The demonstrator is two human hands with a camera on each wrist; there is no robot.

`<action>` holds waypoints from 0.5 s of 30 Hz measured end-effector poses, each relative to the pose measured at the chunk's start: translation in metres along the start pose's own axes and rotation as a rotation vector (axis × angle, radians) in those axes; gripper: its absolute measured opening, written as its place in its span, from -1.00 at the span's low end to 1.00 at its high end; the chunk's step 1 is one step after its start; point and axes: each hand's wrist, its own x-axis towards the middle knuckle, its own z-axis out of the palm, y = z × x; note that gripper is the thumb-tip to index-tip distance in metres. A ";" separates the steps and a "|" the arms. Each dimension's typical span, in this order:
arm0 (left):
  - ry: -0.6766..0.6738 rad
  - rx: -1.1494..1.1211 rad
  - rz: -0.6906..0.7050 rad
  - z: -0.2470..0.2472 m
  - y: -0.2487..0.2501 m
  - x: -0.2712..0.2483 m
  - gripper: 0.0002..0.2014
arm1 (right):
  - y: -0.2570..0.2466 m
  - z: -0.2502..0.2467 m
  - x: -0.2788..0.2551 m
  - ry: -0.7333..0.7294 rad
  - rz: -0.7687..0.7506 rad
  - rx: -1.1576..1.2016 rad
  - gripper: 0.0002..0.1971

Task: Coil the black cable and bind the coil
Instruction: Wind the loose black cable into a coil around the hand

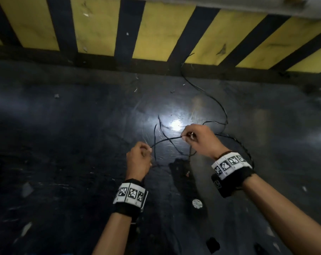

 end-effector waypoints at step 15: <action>-0.392 0.186 0.634 -0.097 0.149 -0.141 -0.38 | -0.162 -0.174 -0.143 0.189 -0.302 -0.130 -0.95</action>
